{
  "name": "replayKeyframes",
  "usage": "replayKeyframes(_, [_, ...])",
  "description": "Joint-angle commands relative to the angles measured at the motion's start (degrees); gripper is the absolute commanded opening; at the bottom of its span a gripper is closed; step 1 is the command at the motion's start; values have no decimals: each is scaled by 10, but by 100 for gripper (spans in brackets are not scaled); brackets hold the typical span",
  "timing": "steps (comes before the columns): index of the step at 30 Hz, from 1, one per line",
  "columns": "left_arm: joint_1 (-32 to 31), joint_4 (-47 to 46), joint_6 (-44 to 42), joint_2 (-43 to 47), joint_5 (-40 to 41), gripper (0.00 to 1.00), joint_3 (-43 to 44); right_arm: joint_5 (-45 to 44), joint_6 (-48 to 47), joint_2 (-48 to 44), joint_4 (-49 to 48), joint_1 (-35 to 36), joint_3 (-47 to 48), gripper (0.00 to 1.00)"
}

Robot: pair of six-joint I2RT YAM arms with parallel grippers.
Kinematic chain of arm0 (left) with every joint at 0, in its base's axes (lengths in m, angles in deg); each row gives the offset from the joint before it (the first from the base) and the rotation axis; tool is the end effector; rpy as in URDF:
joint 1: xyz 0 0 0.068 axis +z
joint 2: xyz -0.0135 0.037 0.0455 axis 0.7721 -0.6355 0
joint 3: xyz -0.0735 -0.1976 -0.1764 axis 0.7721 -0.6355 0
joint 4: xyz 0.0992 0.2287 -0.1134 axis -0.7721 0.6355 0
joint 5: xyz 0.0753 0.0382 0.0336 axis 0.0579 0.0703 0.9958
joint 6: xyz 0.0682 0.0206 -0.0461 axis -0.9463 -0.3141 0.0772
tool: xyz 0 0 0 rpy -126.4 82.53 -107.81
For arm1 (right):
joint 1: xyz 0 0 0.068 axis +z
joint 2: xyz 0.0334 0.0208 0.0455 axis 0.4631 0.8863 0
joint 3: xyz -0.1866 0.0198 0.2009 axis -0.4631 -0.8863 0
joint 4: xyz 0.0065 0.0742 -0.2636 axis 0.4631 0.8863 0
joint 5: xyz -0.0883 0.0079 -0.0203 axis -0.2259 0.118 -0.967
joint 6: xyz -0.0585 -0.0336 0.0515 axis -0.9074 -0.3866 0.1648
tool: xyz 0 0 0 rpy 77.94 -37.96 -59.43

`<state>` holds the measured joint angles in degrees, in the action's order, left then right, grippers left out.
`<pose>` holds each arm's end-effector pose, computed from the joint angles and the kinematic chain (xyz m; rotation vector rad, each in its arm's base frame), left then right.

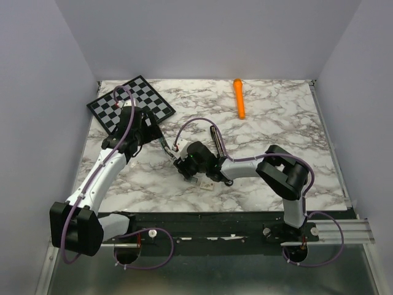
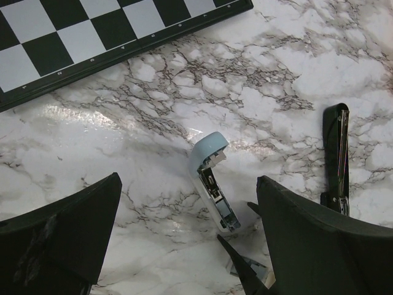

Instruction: Load the staples into the stapler

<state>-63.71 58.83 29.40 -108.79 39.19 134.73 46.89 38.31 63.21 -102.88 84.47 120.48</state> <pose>0.2929 -0.0590 0.2705 -0.4467 2.2016 -0.2966 0.2485 0.3741 0.1089 -1.0601 1.9471 0.4899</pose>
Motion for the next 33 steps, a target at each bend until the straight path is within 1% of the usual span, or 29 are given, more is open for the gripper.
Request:
replayKeyframes(1, [8,-31,-7,-25,-32,98,14,76,-42,-11,-31,-11,-12,64])
replayKeyframes(8, [31,-59,5,-66,-57,96,22,93,-42,-3,-48,-10,4,59])
replayKeyframes(16, [45,-75,9,-95,-70,95,32,59,-29,-5,-69,-10,4,57])
replayKeyframes(17, [46,-77,10,-97,-85,95,33,56,-29,-4,-69,-10,5,56])
replayKeyframes(27, [58,-89,15,-124,-120,93,40,35,-20,1,-85,-10,-4,43])
replayKeyframes(33, [63,-92,19,-138,-143,90,44,35,-23,-1,-87,-11,-13,34])
